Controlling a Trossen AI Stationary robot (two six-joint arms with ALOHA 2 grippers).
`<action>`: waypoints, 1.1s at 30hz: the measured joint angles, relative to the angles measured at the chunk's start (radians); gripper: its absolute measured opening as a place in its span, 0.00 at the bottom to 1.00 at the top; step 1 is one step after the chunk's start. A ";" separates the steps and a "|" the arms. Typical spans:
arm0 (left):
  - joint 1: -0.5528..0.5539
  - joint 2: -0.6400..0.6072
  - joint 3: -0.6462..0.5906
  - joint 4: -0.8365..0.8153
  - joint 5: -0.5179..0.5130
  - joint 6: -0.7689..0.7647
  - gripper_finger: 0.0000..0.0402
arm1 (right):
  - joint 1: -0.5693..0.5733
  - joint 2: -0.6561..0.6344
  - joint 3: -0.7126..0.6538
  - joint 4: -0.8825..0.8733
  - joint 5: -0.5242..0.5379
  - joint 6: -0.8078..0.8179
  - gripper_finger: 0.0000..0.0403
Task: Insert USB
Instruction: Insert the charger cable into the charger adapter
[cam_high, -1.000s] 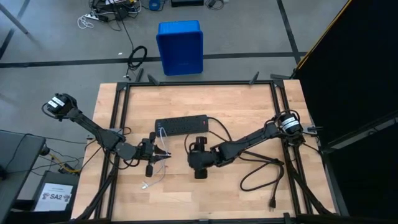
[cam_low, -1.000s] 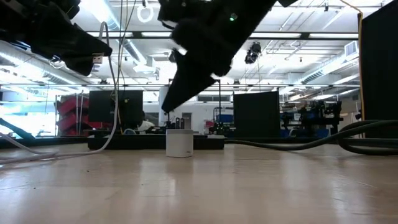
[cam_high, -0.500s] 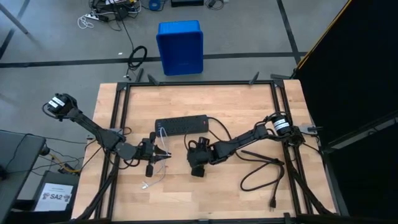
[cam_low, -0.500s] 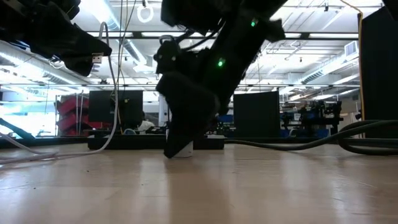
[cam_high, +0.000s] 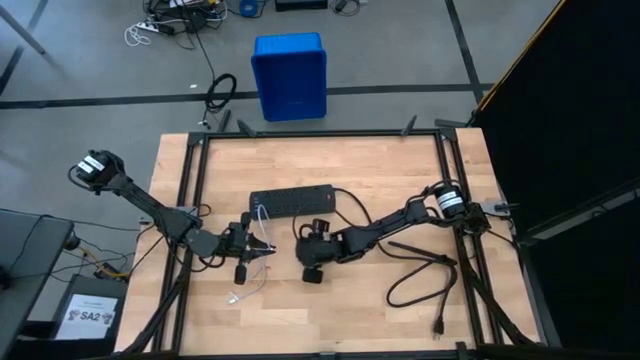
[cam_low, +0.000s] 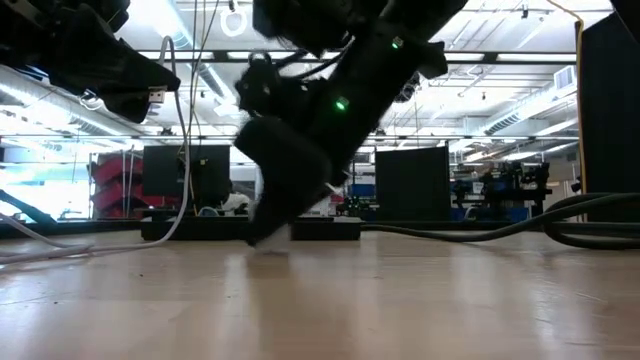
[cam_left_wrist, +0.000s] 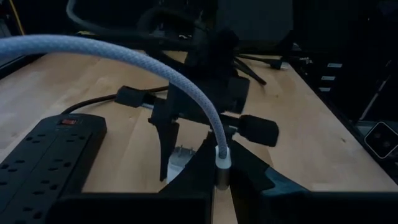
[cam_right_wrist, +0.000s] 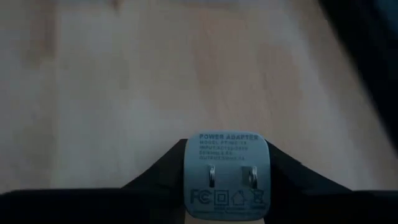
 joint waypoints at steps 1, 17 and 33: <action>0.000 0.000 0.000 0.000 0.000 -0.001 0.02 | 0.005 -0.001 -0.007 0.066 0.011 -0.013 0.28; -0.001 0.000 0.000 0.000 0.000 -0.002 0.02 | 0.020 -0.003 -0.480 0.944 0.050 0.062 0.28; -0.001 0.000 -0.001 -0.004 0.000 -0.004 0.02 | 0.011 -0.010 -0.538 0.885 0.056 0.127 0.75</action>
